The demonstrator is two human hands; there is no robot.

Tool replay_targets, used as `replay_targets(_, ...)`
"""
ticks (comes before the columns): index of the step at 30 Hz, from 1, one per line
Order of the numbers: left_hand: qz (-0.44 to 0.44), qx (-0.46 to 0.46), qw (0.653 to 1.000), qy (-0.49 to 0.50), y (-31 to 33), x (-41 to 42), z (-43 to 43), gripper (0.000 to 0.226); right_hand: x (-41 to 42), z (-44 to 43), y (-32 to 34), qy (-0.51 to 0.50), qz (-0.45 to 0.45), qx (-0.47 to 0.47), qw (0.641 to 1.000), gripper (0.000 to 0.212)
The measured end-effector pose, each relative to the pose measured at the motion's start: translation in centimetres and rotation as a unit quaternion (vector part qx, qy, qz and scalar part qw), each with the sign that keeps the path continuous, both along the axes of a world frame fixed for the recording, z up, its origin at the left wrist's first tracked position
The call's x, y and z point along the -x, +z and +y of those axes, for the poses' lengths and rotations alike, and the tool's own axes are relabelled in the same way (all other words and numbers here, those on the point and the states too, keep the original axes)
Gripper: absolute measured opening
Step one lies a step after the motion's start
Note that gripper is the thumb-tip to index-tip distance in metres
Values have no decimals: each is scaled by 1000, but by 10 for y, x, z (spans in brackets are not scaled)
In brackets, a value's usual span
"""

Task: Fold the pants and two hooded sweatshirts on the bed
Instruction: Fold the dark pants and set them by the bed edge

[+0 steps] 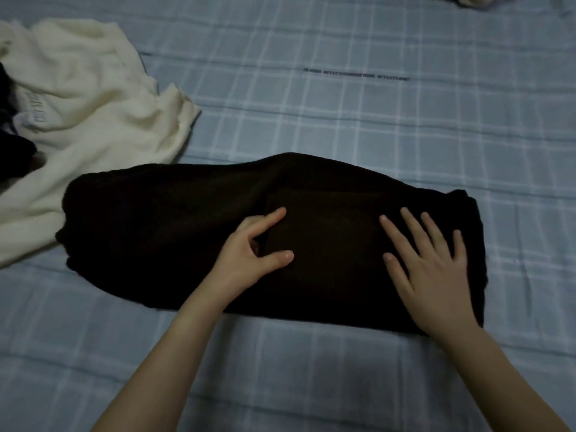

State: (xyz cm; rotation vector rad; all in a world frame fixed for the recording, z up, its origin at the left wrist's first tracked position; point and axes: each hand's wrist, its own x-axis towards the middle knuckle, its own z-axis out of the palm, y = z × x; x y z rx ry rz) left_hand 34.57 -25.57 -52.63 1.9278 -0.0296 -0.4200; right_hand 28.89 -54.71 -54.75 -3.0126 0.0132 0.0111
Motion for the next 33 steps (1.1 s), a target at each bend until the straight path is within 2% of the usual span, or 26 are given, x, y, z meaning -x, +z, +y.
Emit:
replay_targets(2, 20, -93, 995, -27, 1, 6, -4, 72, 1, 9, -3, -3, 36, 5, 999, 58)
replay_targets(3, 6, -193, 980, -40, 2, 9, -10, 73, 0, 10, -2, -9, 44, 3, 999, 58)
replay_targets(5, -103, -412, 904, -49, 8, 14, -25, 76, -2, 9, 0, -15, 36, -5, 999, 58)
replay_targets(6, -169, -454, 873, -50, 11, 16, -35, 74, -2, 8, 1, -13, 24, -6, 1000, 58)
replay_targets(8, -273, -426, 857, -95, 6, 16, -53, 66, -3, 6, -1, -7, -3, 1, 1000, 56)
replay_targets(9, -295, -408, 853, -139, -1, 15, -60, 63, -4, 6, -5, -4, -10, 6, 1000, 56)
replay_targets(12, -275, -417, 840, -213, -34, 10, -64, 60, -7, 9, -22, -10, 5, 15, 1000, 57)
replay_targets(18, -267, -414, 842, -221, -43, 4, -62, 60, -11, 8, 2, 0, 47, -31, 998, 57)
replay_targets(21, -263, -413, 845, -215, -43, 5, -61, 60, 11, -12, 17, -74, 8, -90, 993, 52)
replay_targets(23, -274, -421, 839, -208, -46, 7, -62, 60, 33, -31, 17, -162, 30, -219, 962, 47)
replay_targets(25, -285, -427, 834, -202, -48, 8, -63, 60, 50, -45, 16, -189, 69, -368, 908, 53)
replay_targets(30, -285, -438, 830, -196, -52, 8, -61, 59, 54, -66, 19, -154, 139, -496, 843, 65)
replay_targets(33, -282, -438, 832, -189, -53, 8, -62, 59, 52, -70, 18, -138, 128, -554, 811, 67)
